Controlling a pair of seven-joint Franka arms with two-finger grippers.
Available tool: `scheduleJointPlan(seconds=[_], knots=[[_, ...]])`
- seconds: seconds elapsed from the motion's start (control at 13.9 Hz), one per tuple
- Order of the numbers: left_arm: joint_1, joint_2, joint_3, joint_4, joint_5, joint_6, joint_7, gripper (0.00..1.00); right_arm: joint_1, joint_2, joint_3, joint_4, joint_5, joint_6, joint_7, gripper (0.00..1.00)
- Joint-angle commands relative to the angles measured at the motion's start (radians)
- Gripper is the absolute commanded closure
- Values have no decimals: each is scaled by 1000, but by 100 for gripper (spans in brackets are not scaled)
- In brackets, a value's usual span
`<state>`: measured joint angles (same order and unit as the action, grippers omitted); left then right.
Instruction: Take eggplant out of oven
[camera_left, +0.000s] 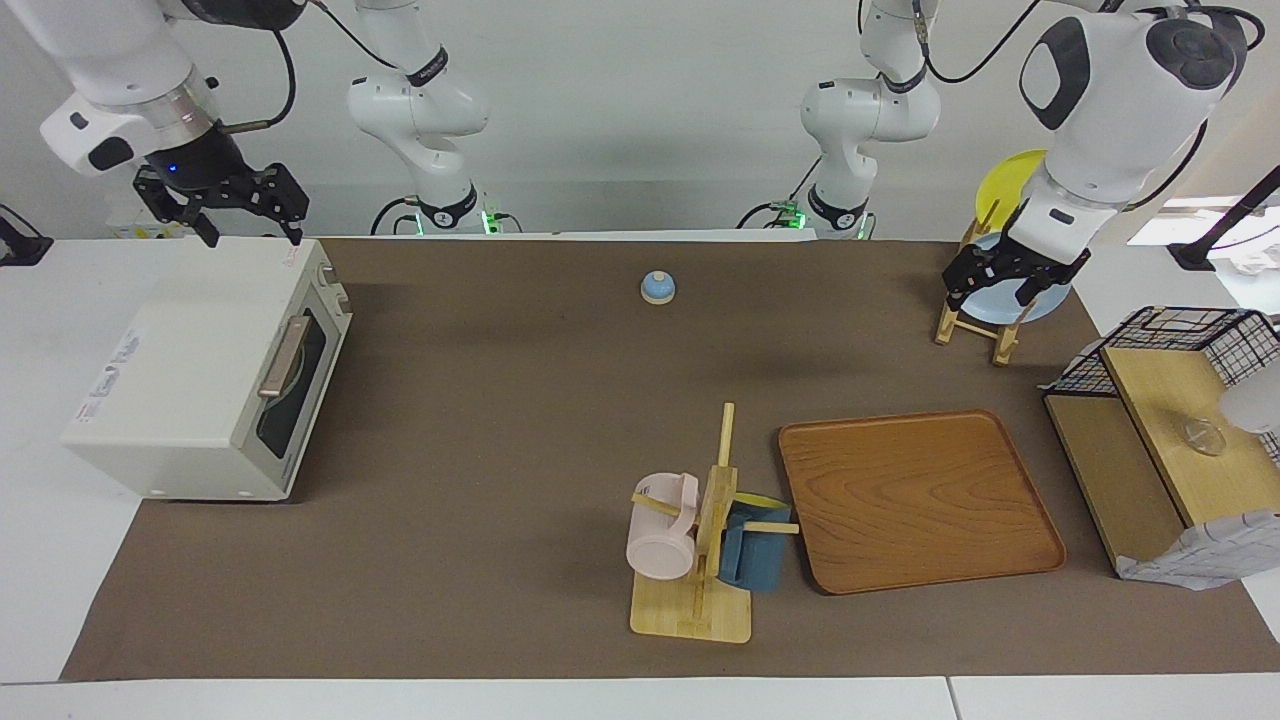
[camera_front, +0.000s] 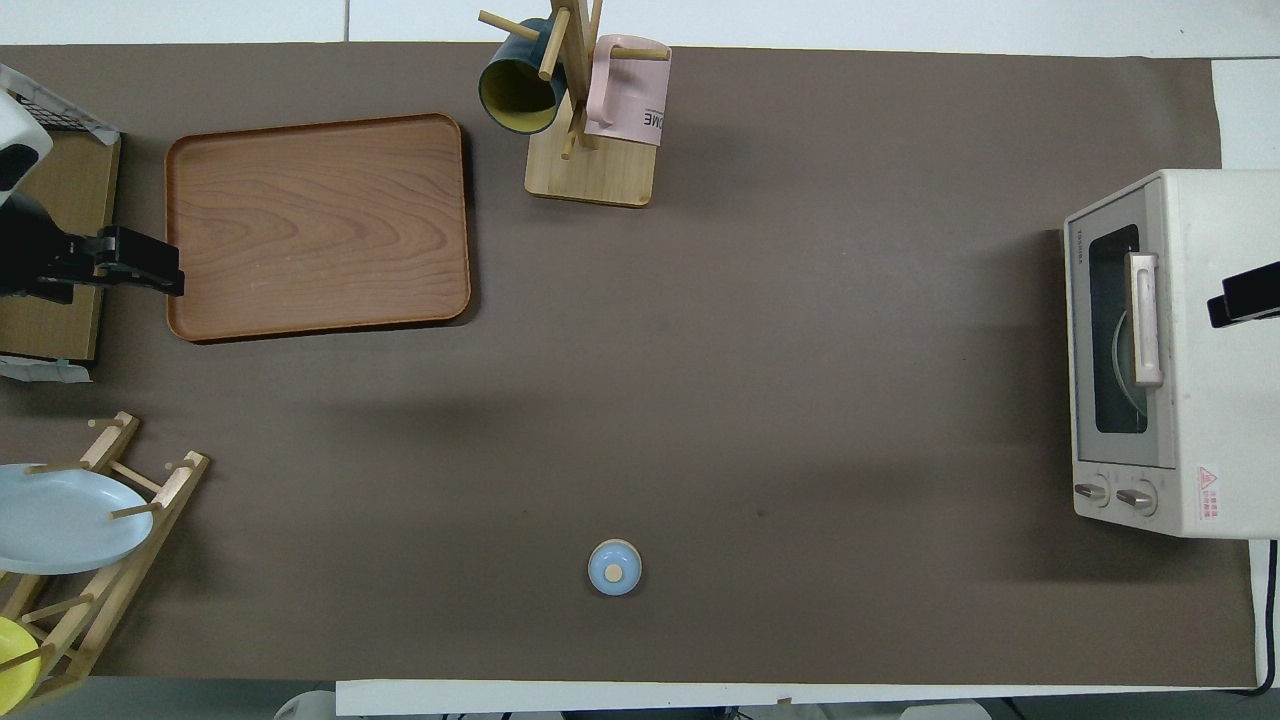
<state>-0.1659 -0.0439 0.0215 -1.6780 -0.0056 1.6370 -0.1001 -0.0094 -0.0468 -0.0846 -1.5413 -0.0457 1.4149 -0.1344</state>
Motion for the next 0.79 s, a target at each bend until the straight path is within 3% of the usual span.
scheduleJointPlan(seconds=[0.0, 0.43, 0.5, 0.65, 0.72], knots=[[6, -51, 12, 9, -70, -32, 2, 0, 0, 8, -4, 13, -11, 3, 7, 0], [8, -63, 14, 3, -66, -31, -1, 0, -14, -4, 9, -20, -13, -1, -10, 0], [11, -63, 14, 3, -68, -32, -3, 0, -12, -10, 11, -35, -13, 7, -13, 6], [16, -65, 12, 1, -66, -34, -3, 0, -11, -40, 11, -116, -13, 91, -8, 83], [16, -65, 12, 1, -66, -32, -3, 0, -11, -59, 11, -194, -13, 187, -14, 99]])
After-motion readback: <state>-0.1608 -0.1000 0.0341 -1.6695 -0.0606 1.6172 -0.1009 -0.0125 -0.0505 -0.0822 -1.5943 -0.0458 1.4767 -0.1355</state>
